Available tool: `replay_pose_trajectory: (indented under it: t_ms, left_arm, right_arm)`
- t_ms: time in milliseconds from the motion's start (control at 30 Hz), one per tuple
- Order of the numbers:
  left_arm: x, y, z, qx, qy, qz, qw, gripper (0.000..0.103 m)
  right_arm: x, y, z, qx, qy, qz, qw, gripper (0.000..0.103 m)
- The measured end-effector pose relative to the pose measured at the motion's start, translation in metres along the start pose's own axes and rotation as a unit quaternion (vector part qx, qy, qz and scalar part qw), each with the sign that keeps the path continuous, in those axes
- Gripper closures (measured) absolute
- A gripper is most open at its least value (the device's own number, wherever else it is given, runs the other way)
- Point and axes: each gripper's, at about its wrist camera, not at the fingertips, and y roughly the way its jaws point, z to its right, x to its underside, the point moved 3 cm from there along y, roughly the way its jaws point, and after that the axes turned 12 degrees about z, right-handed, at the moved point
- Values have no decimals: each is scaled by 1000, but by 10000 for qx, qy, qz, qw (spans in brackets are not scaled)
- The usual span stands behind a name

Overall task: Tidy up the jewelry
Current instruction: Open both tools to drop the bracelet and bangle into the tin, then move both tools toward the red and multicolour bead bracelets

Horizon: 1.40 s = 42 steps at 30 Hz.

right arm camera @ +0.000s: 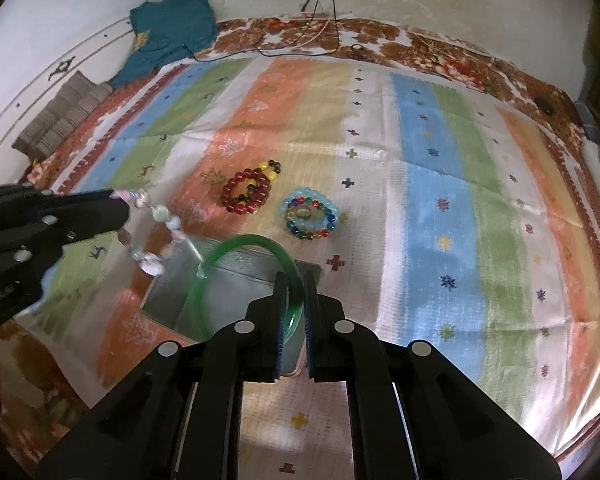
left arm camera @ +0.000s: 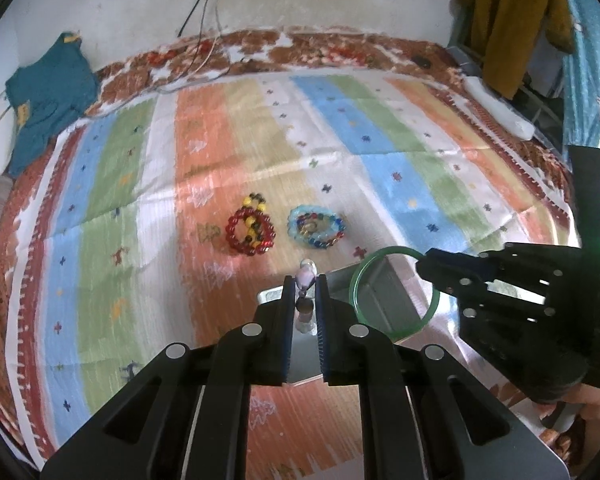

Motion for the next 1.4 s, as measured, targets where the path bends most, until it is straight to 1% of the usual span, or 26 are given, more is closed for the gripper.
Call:
replay_pose_trajectory:
  t_ms: [33, 67, 100, 300, 400, 467, 633, 700, 767, 833, 933, 1033, 1167, 1267, 1333, 1400]
  left_arm:
    - [0, 2, -3, -136, -14, -20, 9999, 86]
    - [1, 2, -5, -187, -29, -11, 9998, 85]
    - [0, 1, -8, -220, -60, -5, 9997, 85]
    - [-1, 1, -14, -327, -99, 9, 9994, 73]
    - [-1, 1, -14, -350, -113, 17, 9993, 72]
    - [-3, 1, -19, -442, -160, 49, 9989, 71]
    - [-6, 5, -30, -580, -289, 44, 9979, 64]
    - [-6, 7, -32, -631, -289, 36, 9976, 57]
    - [-8, 11, -34, -678, -281, 8, 9973, 54]
    - [-10, 15, -37, -738, -286, -11, 9969, 45]
    - [-13, 26, -45, -922, -322, -96, 9952, 45]
    - [-16, 38, -49, -988, -319, -197, 9944, 44]
    - [-19, 51, -54, -1071, -287, -289, 9934, 41]
    - [-24, 61, -60, -1155, -337, -341, 9922, 40]
    - [-27, 69, -63, -1203, -373, -399, 9912, 39]
    - [-28, 75, -65, -1230, -354, -448, 9908, 39]
  right_arm:
    - [0, 0, -1, 1, -4, 6, 10000, 90]
    - [-1, -1, 0, 73, -30, 35, 10000, 84]
    - [-1, -1, 2, 125, -26, 36, 9999, 74]
    - [0, 4, 11, 199, 119, -96, 9997, 71]
    - [0, 6, 14, 214, 166, -130, 9995, 67]
    - [-1, 6, 16, 217, 196, -127, 9995, 66]
    - [-3, 10, 19, 266, 239, -187, 9992, 58]
    - [-4, 11, 18, 282, 222, -196, 9992, 55]
    - [-4, 12, 18, 192, 271, -204, 9992, 54]
    - [-7, 14, 18, 147, 296, -211, 9992, 51]
    - [-12, 20, 20, 228, 281, -240, 9991, 48]
    - [-17, 28, 25, 272, 320, -294, 9987, 44]
    - [-21, 32, 23, 202, 312, -314, 9988, 37]
    - [-24, 38, 25, 254, 298, -347, 9986, 36]
    - [-26, 43, 26, 296, 272, -392, 9984, 33]
    - [-26, 48, 29, 326, 280, -437, 9981, 32]
